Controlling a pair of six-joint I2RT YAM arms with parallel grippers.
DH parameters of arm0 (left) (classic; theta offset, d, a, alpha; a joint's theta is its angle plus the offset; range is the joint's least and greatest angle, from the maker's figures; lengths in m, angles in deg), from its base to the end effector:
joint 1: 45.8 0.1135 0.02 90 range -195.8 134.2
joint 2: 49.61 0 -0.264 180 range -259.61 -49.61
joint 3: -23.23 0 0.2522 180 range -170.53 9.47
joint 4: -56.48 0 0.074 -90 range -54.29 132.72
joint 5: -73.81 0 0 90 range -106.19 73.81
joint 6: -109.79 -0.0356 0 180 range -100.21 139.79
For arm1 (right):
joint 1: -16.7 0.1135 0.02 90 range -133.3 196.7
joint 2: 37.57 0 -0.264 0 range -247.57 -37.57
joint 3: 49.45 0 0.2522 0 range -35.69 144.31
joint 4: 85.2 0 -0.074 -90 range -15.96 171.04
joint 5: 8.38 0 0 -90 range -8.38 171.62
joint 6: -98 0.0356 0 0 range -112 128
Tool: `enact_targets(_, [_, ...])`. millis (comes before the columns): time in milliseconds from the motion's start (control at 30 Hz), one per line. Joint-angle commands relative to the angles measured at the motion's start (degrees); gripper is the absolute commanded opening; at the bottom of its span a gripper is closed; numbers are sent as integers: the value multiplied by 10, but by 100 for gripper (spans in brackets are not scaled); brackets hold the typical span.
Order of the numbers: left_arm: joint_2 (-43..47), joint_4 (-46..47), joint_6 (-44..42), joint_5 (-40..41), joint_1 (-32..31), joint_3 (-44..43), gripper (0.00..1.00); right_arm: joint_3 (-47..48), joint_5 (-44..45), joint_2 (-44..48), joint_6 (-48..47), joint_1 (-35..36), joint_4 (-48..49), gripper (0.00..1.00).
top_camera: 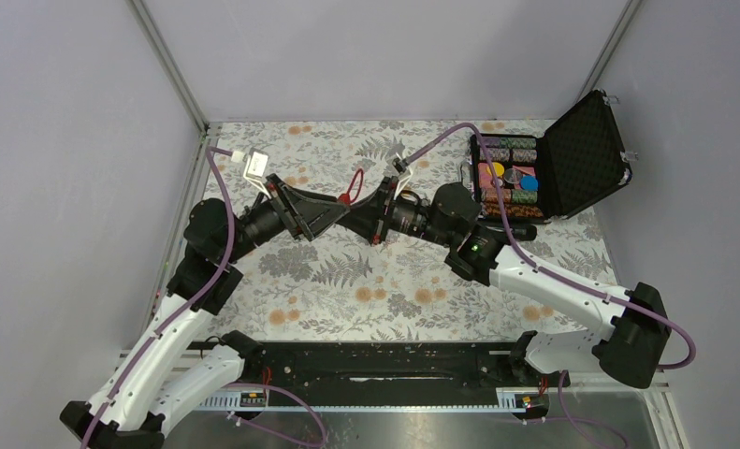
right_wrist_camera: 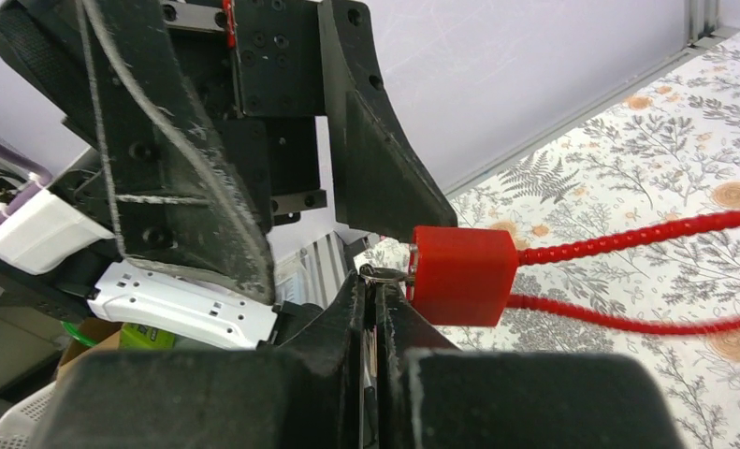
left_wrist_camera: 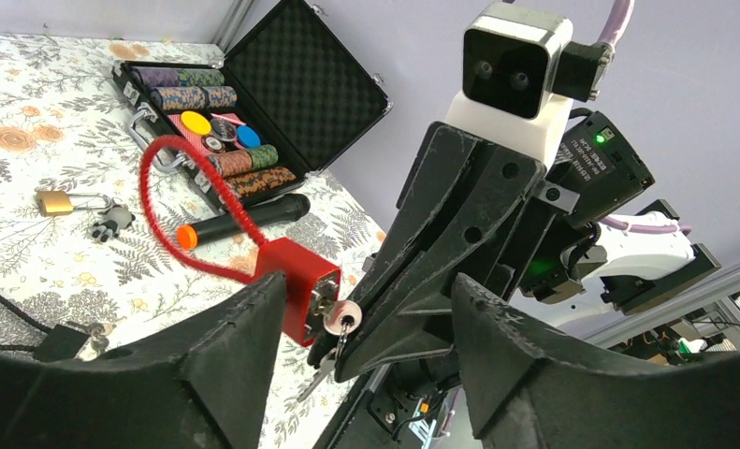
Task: Lock with the key
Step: Lock the lock.
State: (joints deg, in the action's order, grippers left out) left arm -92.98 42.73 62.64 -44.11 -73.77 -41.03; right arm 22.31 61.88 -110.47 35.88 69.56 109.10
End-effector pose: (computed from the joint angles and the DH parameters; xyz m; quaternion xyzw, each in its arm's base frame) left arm 0.1409 -0.0937 0.3978 0.0962 0.6602 -0.5517 0.5005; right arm 0.1711 0.2458 0.3853 -0.2635 0.5687 0.5811 0.5191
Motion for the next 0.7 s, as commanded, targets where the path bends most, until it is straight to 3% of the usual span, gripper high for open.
enact_targets(0, [5,21,-6,9,2,-13,66,33,0,10,-37,2,-11,0])
enact_targets(333, [-18,-81,-4,52,5,-33,70,26,-1,29,-82,2,-45,0])
enact_targets(500, [-4,-129,-43,98,6,-41,72,25,9,38,-100,1,-60,0])
enact_targets(667, [28,-145,-65,128,10,-43,81,30,-40,51,-145,1,-95,0])
